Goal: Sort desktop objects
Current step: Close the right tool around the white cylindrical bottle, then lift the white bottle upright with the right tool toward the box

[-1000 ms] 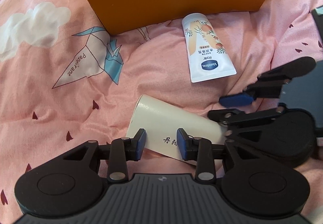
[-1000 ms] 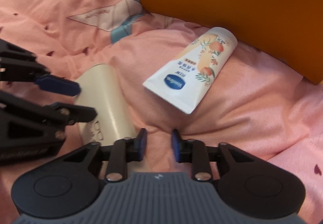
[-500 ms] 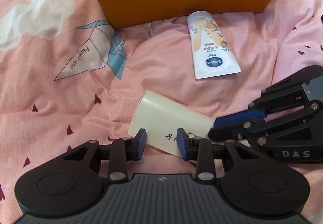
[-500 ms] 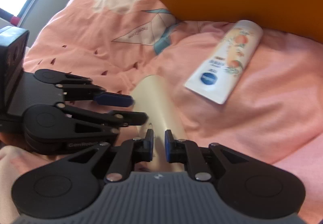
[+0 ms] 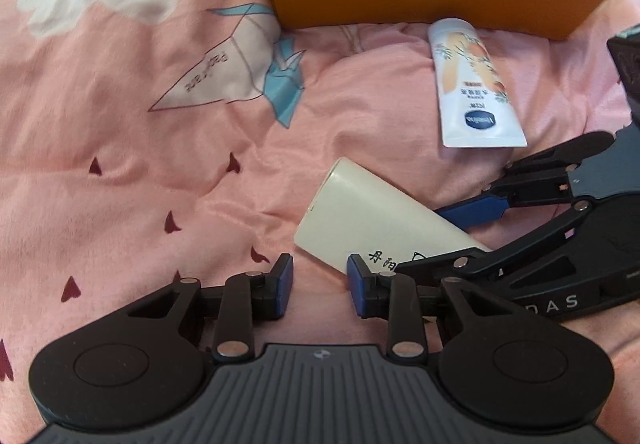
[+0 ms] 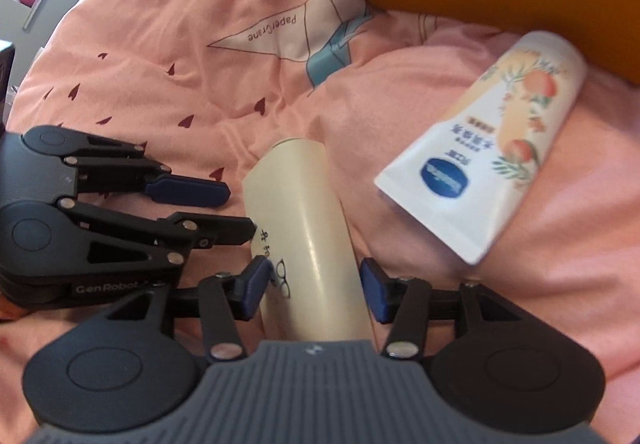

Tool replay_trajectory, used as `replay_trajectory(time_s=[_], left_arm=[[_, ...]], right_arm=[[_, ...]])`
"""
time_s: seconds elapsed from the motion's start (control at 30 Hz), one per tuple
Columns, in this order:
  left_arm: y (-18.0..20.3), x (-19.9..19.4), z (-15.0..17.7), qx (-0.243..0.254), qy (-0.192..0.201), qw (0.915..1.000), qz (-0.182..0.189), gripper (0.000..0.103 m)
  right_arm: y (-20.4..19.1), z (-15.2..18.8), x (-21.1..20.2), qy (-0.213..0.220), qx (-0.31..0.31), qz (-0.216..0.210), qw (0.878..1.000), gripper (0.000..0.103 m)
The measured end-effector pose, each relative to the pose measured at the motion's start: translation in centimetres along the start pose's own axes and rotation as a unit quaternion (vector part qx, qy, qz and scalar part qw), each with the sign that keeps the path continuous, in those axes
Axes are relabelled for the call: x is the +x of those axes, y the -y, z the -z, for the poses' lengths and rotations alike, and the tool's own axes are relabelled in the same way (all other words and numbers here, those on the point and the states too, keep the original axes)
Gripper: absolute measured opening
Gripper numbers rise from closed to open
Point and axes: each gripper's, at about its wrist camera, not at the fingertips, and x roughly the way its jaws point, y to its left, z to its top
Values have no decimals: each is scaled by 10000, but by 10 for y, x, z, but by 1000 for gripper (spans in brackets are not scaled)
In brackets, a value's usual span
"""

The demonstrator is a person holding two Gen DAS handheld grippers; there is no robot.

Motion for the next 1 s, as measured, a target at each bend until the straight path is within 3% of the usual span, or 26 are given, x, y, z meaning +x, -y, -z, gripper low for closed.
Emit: replay_trajectory(time_s=[0.27, 0.57, 0.8, 1.0], left_arm=[[-4, -2, 2, 103, -33, 9999, -112, 28], [-11, -4, 5, 13, 52, 9999, -99, 21], [-5, -16, 4, 186, 291, 9994, 54, 27], [0, -37, -2, 234, 656, 9964, 483, 32]], right_arm=[[-22, 7, -23, 170, -391, -77, 9991, 32], [-36, -5, 1, -13, -584, 119, 9982, 32], [-46, 13, -19, 360, -636, 497, 9961, 30], [-45, 32, -64, 1046, -328, 805, 9907, 29]])
